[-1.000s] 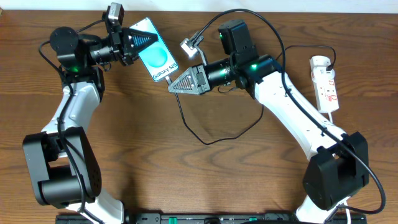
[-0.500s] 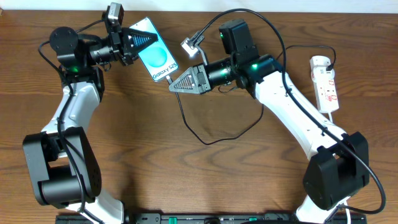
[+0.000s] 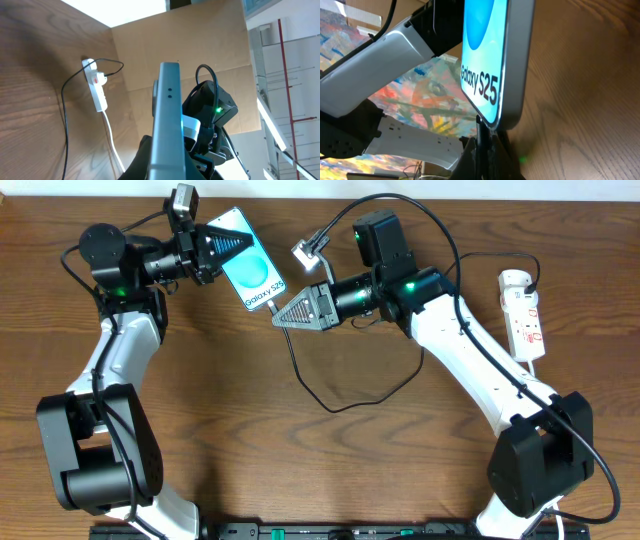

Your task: Plug charger to phone and switch on socket

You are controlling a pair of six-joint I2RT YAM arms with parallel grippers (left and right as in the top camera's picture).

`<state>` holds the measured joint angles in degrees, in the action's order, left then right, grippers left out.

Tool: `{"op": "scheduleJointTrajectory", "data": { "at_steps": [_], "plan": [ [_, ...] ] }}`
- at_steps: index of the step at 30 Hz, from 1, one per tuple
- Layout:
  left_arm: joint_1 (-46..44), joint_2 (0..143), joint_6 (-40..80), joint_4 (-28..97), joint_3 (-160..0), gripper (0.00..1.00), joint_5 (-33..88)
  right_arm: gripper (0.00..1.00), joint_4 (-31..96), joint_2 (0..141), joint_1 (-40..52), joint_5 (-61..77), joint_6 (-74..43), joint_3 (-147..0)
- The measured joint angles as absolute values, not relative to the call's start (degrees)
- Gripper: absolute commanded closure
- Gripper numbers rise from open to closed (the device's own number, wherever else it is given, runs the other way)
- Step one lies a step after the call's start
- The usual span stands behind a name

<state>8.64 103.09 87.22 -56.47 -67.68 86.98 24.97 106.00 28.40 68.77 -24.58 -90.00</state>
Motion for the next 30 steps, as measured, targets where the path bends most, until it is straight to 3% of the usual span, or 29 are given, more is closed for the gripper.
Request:
{"op": "scheduleJointTrajectory", "data": {
  "at_steps": [30],
  "plan": [
    [8.99,103.09,87.7,-57.08,-67.68,0.93,85.58,0.99,21.47,106.0,28.4,68.62,-29.65,-89.95]
  ]
}}
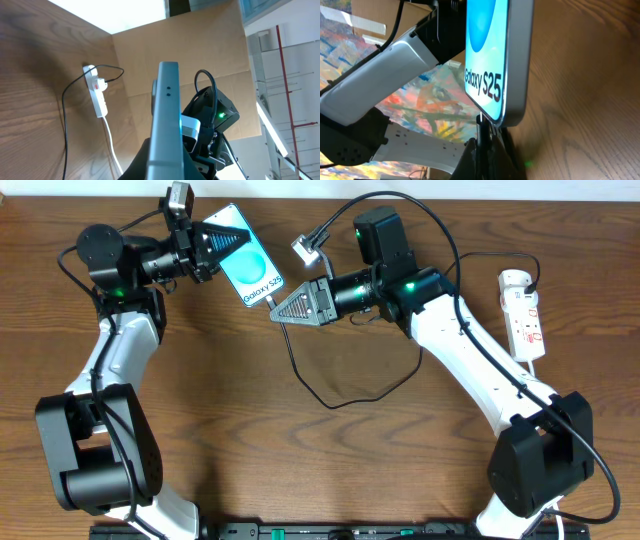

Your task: Plug charger to phone and switch on socket

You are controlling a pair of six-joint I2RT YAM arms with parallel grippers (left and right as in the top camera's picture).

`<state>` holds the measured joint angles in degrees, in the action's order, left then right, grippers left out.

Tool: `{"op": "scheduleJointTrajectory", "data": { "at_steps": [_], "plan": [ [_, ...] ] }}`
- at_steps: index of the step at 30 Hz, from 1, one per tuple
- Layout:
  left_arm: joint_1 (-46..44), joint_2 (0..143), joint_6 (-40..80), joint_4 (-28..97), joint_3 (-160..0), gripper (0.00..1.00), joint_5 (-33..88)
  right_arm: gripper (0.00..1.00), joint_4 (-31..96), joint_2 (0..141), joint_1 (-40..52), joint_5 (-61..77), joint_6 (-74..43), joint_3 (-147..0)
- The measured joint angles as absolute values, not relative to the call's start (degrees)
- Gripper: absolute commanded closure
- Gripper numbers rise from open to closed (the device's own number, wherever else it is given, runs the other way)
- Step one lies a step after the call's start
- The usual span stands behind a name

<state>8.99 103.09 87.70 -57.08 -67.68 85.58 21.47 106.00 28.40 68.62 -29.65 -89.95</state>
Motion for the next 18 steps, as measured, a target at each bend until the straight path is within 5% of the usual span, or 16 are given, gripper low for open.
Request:
{"op": "scheduleJointTrajectory", "data": {
  "at_steps": [18],
  "plan": [
    [9.13,103.09,88.31,-57.08,-67.68,0.93,84.77,0.99,19.55,106.0,28.4,68.69,-36.14,-89.93]
  ]
}}
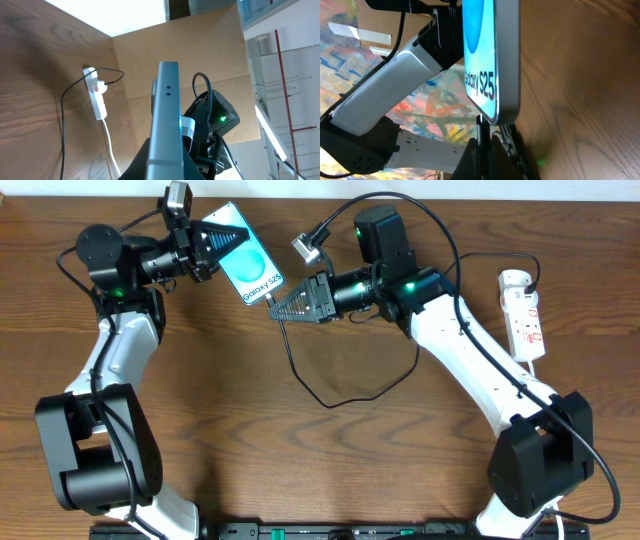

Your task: Plug charger to phone and switch on socket

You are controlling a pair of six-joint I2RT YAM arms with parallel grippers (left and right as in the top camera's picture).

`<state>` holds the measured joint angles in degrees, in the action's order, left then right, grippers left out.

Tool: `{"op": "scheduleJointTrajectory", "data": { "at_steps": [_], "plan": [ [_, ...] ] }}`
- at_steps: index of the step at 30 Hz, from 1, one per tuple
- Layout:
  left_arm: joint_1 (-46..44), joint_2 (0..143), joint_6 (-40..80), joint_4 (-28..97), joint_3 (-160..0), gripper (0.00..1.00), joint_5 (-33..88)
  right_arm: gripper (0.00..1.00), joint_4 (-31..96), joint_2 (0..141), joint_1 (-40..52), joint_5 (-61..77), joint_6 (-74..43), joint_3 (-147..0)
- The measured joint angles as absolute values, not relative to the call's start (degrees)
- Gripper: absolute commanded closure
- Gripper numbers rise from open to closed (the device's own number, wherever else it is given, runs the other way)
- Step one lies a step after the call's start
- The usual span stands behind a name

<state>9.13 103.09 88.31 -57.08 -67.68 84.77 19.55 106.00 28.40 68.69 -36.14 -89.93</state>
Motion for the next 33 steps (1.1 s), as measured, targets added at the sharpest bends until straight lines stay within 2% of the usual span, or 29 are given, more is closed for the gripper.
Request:
{"op": "scheduleJointTrajectory", "data": {
  "at_steps": [33],
  "plan": [
    [9.28,103.09,88.29,-57.08,-67.68,0.93,83.55,0.99,17.41,106.0,28.4,67.61,-43.22,-89.84]
  ]
}}
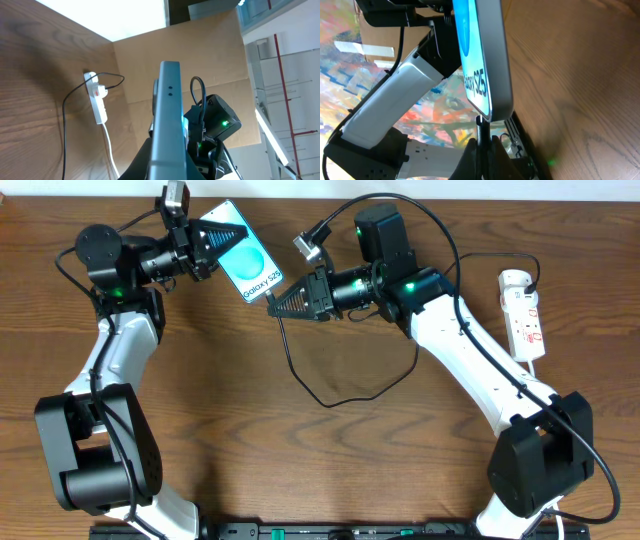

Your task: Plug charger to phone and switch on socket

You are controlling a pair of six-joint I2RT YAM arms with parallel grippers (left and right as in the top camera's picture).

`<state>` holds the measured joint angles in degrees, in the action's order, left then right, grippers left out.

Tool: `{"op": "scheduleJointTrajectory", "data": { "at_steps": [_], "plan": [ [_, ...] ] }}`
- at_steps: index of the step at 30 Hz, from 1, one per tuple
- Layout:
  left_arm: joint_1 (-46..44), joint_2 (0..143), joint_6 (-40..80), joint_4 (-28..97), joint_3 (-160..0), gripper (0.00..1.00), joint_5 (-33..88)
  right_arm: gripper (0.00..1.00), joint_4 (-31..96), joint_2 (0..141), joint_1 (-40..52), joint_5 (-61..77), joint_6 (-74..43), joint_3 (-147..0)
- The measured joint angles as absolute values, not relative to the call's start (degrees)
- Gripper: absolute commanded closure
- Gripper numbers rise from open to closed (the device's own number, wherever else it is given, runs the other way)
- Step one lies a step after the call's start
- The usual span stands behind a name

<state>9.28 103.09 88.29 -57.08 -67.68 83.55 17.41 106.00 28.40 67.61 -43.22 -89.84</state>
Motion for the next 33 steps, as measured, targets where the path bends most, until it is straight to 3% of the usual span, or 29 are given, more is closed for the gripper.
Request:
{"op": "scheduleJointTrajectory", "data": {
  "at_steps": [33],
  "plan": [
    [8.67,103.09,88.53,-62.87,-67.68,0.93,82.98,0.99,15.59,106.0,28.4,69.08,-39.55,-89.38]
  ]
}}
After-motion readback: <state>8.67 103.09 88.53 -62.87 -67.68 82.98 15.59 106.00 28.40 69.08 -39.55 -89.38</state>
